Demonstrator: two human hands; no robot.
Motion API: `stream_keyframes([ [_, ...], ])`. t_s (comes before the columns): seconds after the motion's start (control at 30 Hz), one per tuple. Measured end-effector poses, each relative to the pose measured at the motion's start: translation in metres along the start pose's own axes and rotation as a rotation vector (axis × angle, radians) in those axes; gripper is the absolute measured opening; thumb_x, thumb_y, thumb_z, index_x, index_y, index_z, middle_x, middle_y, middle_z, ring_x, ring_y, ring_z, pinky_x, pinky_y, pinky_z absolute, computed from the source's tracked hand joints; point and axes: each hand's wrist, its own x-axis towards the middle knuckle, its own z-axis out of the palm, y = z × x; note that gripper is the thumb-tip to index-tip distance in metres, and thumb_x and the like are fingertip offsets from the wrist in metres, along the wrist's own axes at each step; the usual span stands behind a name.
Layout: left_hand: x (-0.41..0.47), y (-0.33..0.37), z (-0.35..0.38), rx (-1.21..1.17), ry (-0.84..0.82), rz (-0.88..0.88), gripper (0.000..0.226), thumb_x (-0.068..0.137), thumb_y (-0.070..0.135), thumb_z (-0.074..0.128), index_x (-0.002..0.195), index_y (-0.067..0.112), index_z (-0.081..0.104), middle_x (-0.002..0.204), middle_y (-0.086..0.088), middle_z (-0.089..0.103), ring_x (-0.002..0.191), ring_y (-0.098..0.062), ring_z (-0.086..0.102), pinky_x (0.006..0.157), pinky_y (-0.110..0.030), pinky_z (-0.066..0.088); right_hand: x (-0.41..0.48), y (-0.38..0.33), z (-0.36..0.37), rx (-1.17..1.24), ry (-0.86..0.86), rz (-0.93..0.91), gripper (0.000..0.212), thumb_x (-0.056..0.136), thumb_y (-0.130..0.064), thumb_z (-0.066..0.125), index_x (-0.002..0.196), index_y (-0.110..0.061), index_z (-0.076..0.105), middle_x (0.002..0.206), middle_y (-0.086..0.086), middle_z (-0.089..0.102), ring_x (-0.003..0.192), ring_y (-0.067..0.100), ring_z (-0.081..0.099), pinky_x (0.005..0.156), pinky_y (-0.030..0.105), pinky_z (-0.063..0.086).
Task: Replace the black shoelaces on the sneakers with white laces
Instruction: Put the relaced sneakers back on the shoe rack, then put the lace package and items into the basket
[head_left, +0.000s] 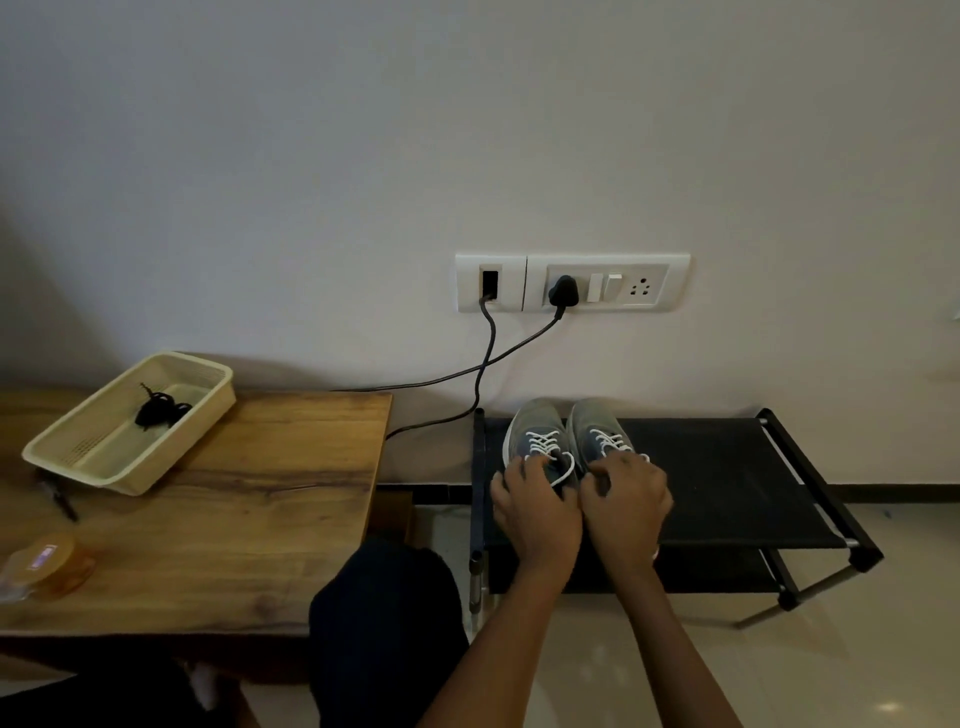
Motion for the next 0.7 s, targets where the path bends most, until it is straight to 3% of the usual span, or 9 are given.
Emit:
stream_keyframes([
  [0.17,0.02,0.009,-0.09,-0.037,0.109,0.259,0.02,0.086,0.02,0.057,0.105,0.022,0.065,0.109,0.006,0.063,0.112,-0.017,0.052,0.097,-0.039,0.044,0.006,-0.071,0.001,0.152,-0.029,-0.145,0.007,0.079,-0.012,0.058,0.078,-0.011,0.066,0.086,0.008,0.065,0.088,0.031,0.056,0.081,0.038,0.038],
  [0.3,0.038,-0.014,-0.183,0.028,0.195,0.284,0.023,0.081,0.012,0.057,0.1,0.02,0.068,0.105,0.004,0.067,0.104,-0.017,0.058,0.092,-0.034,0.045,-0.004,-0.143,0.008,0.428,-0.213,-0.183,0.018,0.077,-0.017,0.053,0.08,-0.007,0.068,0.087,0.011,0.068,0.087,0.034,0.059,0.081,0.044,0.046],
  [0.43,0.037,-0.06,-0.258,0.011,0.172,0.213,0.021,0.087,0.008,0.056,0.098,0.022,0.066,0.1,0.012,0.063,0.099,-0.003,0.053,0.084,-0.021,0.039,-0.026,-0.208,0.027,0.416,-0.388,-0.282,0.016,0.082,-0.014,0.055,0.085,-0.007,0.069,0.092,0.008,0.068,0.092,0.026,0.058,0.083,0.04,0.046],
  [0.6,0.036,-0.132,-0.306,0.001,0.198,0.06,0.019,0.089,0.008,0.056,0.093,0.025,0.065,0.094,0.011,0.064,0.091,-0.007,0.06,0.071,-0.016,0.042,-0.065,-0.266,0.065,0.401,-0.573,-0.427,0.015,0.081,-0.013,0.055,0.076,-0.01,0.069,0.078,0.002,0.067,0.076,0.017,0.059,0.071,0.036,0.05],
  [0.7,0.033,-0.175,-0.322,-0.021,0.238,-0.043,0.018,0.09,0.009,0.056,0.091,0.023,0.067,0.092,0.01,0.066,0.088,-0.007,0.061,0.068,-0.014,0.042,-0.083,-0.289,0.096,0.287,-0.719,-0.555,0.016,0.084,-0.014,0.054,0.079,-0.012,0.07,0.082,0.001,0.067,0.078,0.015,0.058,0.067,0.032,0.048],
])
